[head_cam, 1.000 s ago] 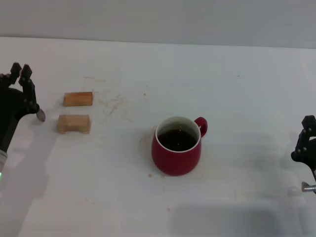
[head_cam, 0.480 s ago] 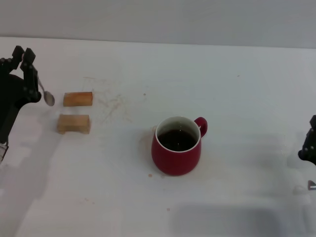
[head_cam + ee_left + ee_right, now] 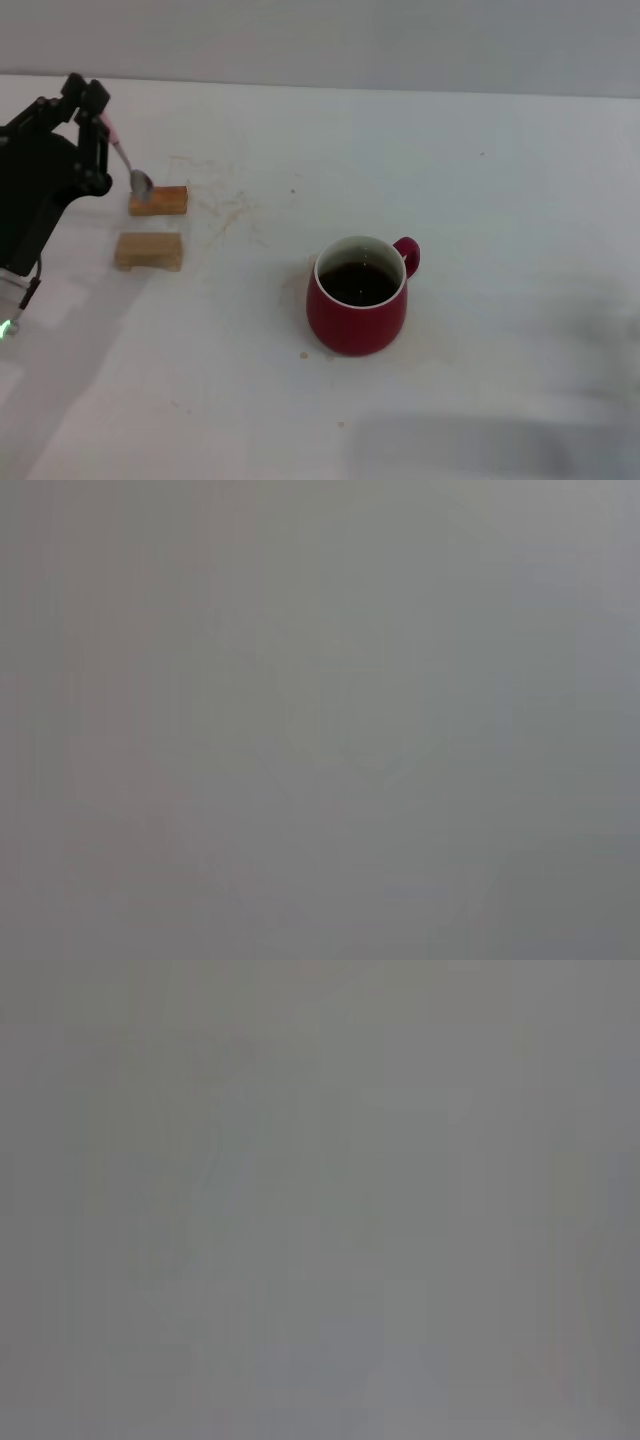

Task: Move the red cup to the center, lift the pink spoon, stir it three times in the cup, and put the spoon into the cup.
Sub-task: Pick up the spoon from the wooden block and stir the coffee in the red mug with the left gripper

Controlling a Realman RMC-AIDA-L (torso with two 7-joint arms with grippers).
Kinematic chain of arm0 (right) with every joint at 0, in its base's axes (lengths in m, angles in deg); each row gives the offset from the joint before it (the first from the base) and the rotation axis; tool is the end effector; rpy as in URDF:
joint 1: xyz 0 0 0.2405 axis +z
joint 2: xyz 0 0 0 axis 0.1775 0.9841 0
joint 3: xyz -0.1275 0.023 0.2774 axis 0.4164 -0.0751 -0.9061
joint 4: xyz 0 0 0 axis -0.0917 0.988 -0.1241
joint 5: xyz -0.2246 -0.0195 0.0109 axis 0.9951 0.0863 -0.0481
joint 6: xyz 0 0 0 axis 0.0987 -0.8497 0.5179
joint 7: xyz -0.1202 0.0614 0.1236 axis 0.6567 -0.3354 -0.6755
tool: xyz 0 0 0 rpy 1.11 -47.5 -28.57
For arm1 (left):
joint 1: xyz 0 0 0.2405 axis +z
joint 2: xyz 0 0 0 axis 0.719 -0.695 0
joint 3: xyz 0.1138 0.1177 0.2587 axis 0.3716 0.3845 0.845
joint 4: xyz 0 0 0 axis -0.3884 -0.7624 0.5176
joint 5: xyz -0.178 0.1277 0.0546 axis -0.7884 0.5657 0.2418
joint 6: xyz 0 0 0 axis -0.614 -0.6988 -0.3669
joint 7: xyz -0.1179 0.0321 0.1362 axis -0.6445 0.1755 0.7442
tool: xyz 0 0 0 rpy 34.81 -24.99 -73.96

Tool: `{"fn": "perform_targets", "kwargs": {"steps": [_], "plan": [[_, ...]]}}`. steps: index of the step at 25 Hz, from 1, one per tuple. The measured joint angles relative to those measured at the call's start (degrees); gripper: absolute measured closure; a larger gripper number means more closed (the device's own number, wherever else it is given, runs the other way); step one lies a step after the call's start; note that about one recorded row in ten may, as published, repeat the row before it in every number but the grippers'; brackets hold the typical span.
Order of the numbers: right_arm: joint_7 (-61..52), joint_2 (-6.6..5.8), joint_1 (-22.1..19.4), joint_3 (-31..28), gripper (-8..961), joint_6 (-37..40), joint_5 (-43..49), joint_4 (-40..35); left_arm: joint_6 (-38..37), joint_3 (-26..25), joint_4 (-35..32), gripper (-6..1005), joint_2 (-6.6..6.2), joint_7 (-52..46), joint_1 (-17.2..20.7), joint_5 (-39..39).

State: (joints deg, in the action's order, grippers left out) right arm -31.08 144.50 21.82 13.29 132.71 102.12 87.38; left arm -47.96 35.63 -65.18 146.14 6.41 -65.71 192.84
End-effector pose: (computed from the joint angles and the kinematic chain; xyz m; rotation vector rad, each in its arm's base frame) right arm 0.4024 0.2683 -0.0753 -1.3910 0.5683 0.5246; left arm -0.3200 0.3509 -0.0290 -1.7232 -0.2457 -1.0368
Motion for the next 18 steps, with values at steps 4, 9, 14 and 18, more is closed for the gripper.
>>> {"fn": "perform_targets", "kwargs": {"steps": [4, 9, 14, 18], "plan": [[-0.2, -0.08, -0.1, -0.1, 953, 0.1, -4.7, -0.4, -0.6, -0.3, 0.3, 866, -0.29, -1.4, -0.6, 2.4], [-0.1, 0.03, -0.3, -0.1, 953, -0.3, -7.0, -1.6, -1.7, -0.3, 0.3, 866, -0.55, -4.3, -1.3, 3.3], [-0.1, 0.03, -0.3, -0.4, 953, -0.4, -11.6, -1.7, -3.4, -0.5, 0.3, 866, -0.67, -5.4, -2.1, 6.4], [-0.2, 0.01, -0.2, -0.8, 953, -0.5, -15.7, -1.7, -4.9, -0.2, 0.4, 867, -1.05, -7.2, -2.3, 7.5]]}}
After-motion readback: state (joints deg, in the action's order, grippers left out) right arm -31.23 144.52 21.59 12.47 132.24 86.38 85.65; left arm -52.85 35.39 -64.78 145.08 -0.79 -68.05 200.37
